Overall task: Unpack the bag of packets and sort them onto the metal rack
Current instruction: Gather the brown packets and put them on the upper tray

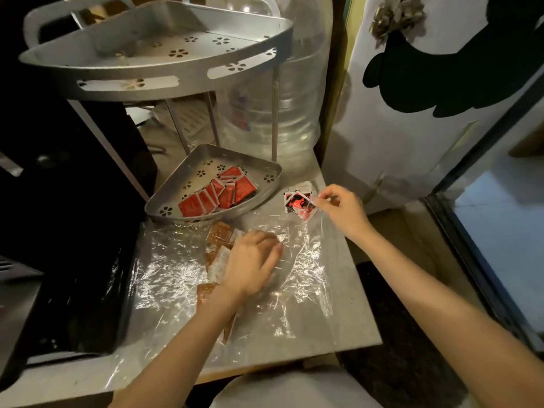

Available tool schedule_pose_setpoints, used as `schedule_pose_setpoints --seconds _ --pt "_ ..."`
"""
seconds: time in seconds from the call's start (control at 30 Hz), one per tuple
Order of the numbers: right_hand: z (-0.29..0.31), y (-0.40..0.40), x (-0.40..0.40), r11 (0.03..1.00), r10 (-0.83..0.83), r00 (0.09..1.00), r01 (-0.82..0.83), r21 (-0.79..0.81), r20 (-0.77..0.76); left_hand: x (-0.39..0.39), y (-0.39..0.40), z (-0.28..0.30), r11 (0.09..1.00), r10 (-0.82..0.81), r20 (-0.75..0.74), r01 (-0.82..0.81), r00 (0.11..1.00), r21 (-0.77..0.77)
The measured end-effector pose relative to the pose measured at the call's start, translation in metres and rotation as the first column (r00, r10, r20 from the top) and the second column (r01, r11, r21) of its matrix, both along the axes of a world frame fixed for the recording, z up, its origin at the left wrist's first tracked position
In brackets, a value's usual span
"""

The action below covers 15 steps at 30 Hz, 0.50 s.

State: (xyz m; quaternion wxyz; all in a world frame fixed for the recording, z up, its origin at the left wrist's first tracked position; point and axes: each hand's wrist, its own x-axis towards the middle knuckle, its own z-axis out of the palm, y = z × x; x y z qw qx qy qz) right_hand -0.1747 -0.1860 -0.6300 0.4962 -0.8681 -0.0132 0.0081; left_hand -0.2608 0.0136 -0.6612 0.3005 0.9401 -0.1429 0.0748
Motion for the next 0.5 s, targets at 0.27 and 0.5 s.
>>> schedule_pose_setpoints --seconds 0.27,0.5 --pt "0.004 0.014 -0.014 0.999 -0.050 0.997 0.050 -0.003 0.055 -0.047 -0.011 -0.011 0.997 0.002 -0.071 -0.007 0.997 -0.081" --pt "0.007 0.038 -0.077 0.953 0.061 0.992 -0.090 -0.290 -0.108 -0.058 -0.019 -0.009 0.986 0.094 -0.055 -0.101 0.994 -0.131"
